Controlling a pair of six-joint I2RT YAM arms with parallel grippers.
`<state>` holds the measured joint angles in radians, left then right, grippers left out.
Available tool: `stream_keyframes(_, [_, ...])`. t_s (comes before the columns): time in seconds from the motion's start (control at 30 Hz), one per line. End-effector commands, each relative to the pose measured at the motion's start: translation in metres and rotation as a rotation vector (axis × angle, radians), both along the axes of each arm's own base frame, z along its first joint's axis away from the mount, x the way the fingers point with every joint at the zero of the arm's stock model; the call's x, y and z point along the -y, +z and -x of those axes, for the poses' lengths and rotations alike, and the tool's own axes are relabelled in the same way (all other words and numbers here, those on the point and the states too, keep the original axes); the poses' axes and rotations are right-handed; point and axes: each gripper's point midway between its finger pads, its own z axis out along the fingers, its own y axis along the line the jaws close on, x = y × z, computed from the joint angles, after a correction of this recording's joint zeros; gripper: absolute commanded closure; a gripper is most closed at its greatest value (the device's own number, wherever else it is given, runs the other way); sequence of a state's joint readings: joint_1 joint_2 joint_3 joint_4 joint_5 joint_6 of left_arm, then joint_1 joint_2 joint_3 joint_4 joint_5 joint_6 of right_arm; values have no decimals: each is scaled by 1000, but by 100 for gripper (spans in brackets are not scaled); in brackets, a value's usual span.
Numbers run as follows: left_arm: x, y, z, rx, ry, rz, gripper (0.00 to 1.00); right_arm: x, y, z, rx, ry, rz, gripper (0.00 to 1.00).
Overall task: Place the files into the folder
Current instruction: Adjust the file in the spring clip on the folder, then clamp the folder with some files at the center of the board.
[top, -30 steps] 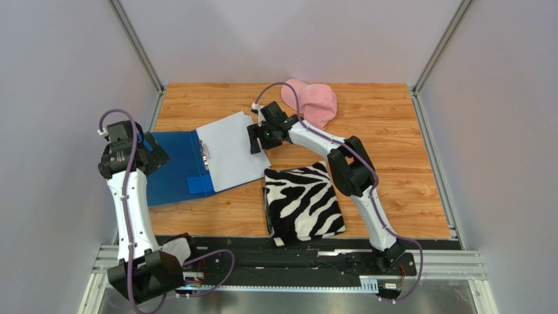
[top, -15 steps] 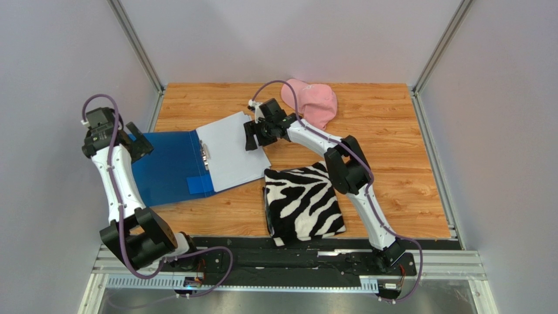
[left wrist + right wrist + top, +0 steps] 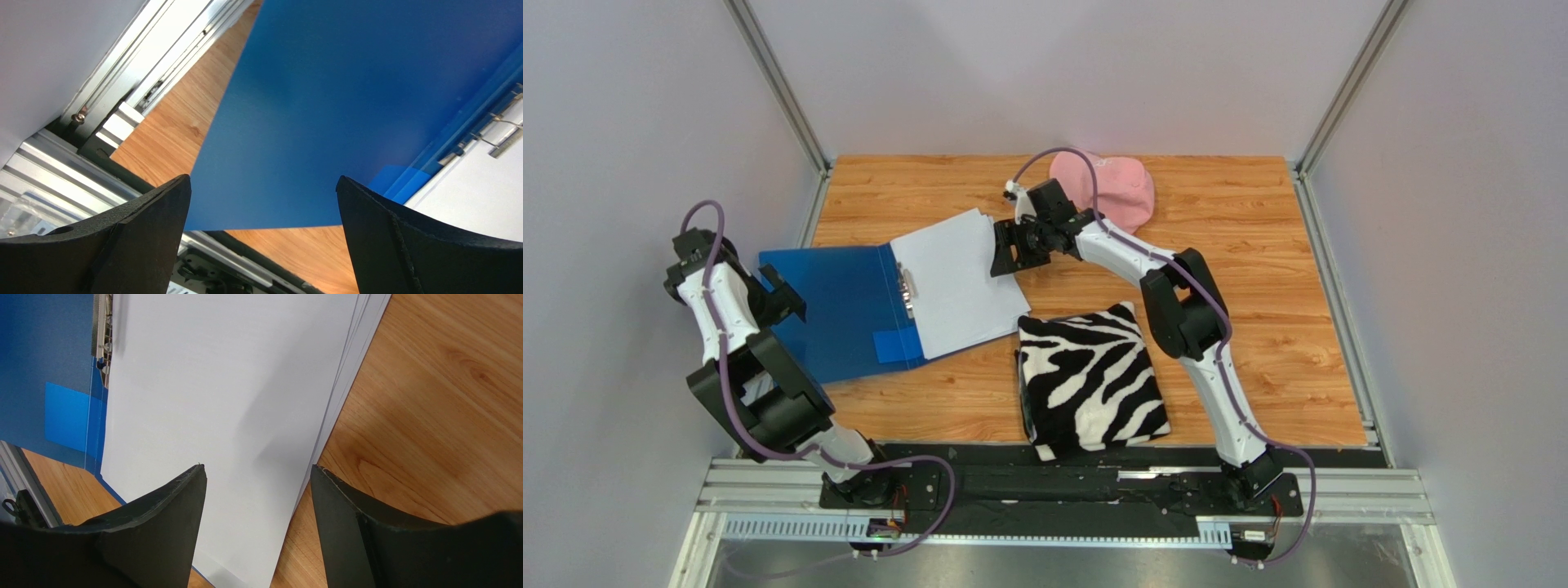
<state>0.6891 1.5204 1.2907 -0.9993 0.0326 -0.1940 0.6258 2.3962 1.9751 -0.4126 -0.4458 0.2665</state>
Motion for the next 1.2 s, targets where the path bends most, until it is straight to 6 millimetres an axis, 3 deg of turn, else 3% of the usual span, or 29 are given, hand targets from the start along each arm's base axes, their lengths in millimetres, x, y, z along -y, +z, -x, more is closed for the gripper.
stream_keyframes(0.0, [-14, -9, 8, 8, 21, -94, 3, -14, 54, -1, 75, 30, -114, 33])
stream_keyframes(0.03, [-19, -13, 2, 38, 25, -117, 3, -15, 53, 1, 64, 32, -121, 34])
stream_keyframes(0.1, [-16, -34, 12, -11, 12, -114, 2, -17, 53, 2, 57, 39, -130, 34])
stream_keyframes(0.2, [-20, -45, 12, -10, 4, -134, 1, -16, 52, 3, 57, 37, -129, 34])
stream_keyframes(0.3, [-23, -39, 3, 3, -10, -116, 1, -16, 52, 3, 59, 41, -131, 34])
stream_keyframes(0.5, [-31, -20, 5, -9, 33, -158, 1, -16, 47, 4, 52, 43, -129, 34])
stream_keyframes(0.6, [-26, -31, 11, -55, 32, -122, 1, -16, 47, 3, 50, 43, -135, 34])
stream_keyframes(0.7, [-7, -41, -8, 36, -23, -14, 1, -15, 46, 1, 44, 41, -138, 34])
stream_keyframes(0.83, [4, -56, -7, 3, -36, 75, 2, -7, 39, -7, 53, 13, -98, 33])
stream_keyframes(1.03, [12, -48, -10, 59, -21, 88, 9, 9, 25, -27, 98, -70, 12, 33])
stream_keyframes(1.17, [13, -24, -15, 151, -10, 42, 21, 27, 25, -43, 201, -101, 122, 31])
